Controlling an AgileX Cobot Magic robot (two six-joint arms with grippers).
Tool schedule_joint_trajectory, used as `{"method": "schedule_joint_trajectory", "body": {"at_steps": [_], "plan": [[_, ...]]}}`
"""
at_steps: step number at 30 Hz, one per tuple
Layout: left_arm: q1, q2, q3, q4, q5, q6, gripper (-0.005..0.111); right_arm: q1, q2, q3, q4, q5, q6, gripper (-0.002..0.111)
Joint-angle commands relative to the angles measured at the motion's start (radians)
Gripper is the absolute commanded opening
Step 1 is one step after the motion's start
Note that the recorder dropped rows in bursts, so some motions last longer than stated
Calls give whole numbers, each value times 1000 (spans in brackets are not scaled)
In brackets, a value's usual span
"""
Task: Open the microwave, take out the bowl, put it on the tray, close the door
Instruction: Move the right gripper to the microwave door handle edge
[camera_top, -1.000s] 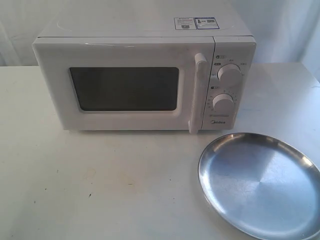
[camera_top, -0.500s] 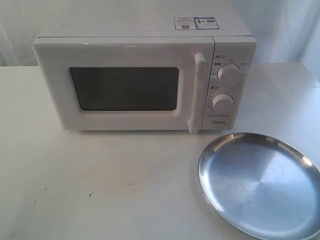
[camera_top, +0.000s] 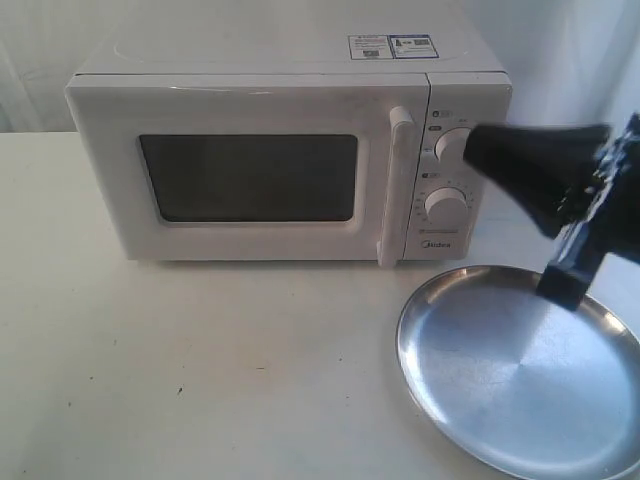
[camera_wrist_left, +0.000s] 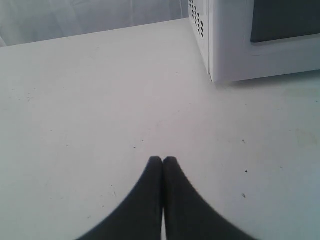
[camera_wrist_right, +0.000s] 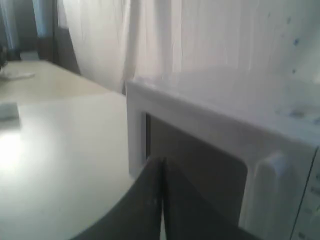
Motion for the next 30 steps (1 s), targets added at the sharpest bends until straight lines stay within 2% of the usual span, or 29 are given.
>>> {"method": "schedule_joint_trajectory", "body": {"at_steps": [1, 9, 11, 16, 18, 23, 30], "plan": [[-1, -2, 3, -4, -1, -6, 0, -1, 215, -6, 5, 34, -135, 0], [-1, -2, 3, -4, -1, -6, 0, -1, 546, -11, 263, -71, -569, 3], [-1, -2, 3, -4, -1, -6, 0, -1, 611, -25, 260, -101, -628, 9], [-1, -2, 3, -4, -1, -6, 0, 25, 733, -112, 251, -101, -597, 41], [-1, -2, 3, -4, -1, -6, 0, 47, 760, -151, 244, -101, -593, 47], [-1, -2, 3, -4, -1, -6, 0, 119, 786, -232, 276, -88, -591, 47], [-1, -2, 3, -4, -1, -6, 0, 177, 786, -332, 280, 105, -581, 46]]}}
